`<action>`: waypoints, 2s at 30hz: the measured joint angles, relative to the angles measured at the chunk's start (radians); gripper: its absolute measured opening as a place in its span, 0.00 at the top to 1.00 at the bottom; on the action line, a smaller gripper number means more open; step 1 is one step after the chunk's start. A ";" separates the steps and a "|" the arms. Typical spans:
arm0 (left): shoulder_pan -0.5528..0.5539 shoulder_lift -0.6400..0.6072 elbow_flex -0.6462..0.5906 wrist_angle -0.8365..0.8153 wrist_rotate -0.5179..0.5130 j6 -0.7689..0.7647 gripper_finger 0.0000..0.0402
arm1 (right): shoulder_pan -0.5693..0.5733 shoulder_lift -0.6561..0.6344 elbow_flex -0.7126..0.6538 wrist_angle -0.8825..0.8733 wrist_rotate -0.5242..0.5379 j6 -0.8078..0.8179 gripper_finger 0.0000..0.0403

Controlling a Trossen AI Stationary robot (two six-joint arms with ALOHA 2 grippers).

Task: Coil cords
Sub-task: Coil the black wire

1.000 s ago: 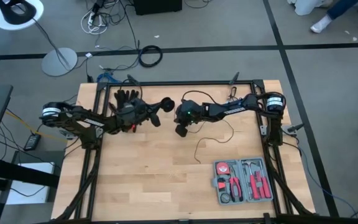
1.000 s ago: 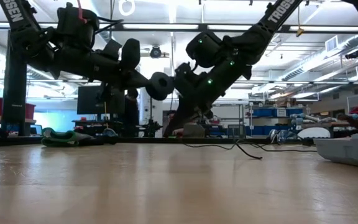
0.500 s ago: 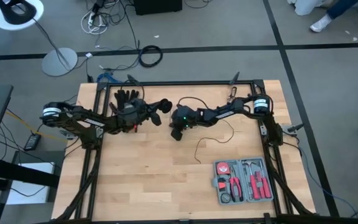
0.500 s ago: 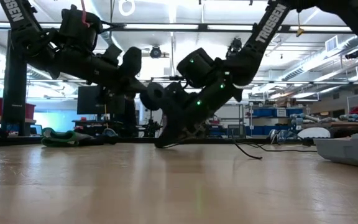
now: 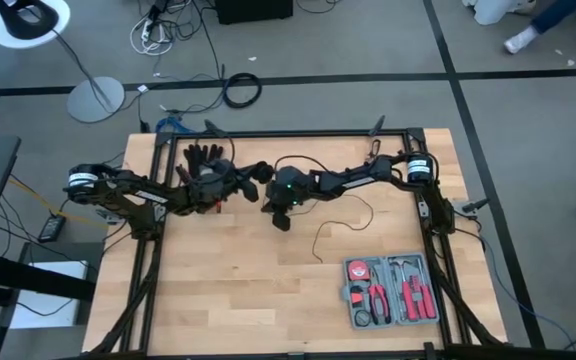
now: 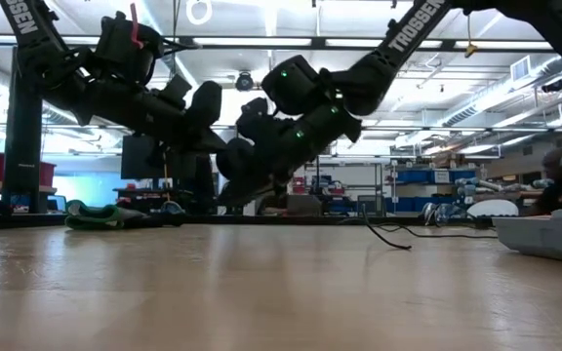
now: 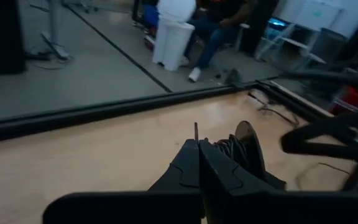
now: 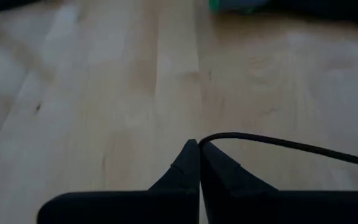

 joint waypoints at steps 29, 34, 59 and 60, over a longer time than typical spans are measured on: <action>0.000 0.000 0.000 -0.143 0.068 -0.002 1.00 | -0.112 -0.010 0.106 -0.156 -0.182 -0.002 1.00; 0.000 0.000 0.000 -0.152 0.117 0.001 1.00 | -0.150 -0.010 0.105 -0.294 -0.131 -0.002 1.00; 0.017 -0.023 -0.001 -0.113 0.182 -0.013 1.00 | -0.141 -0.012 0.061 -0.436 -0.050 -0.038 1.00; 0.021 -0.027 -0.002 -0.113 0.182 -0.011 1.00 | -0.137 -0.014 0.062 -0.451 -0.026 -0.045 1.00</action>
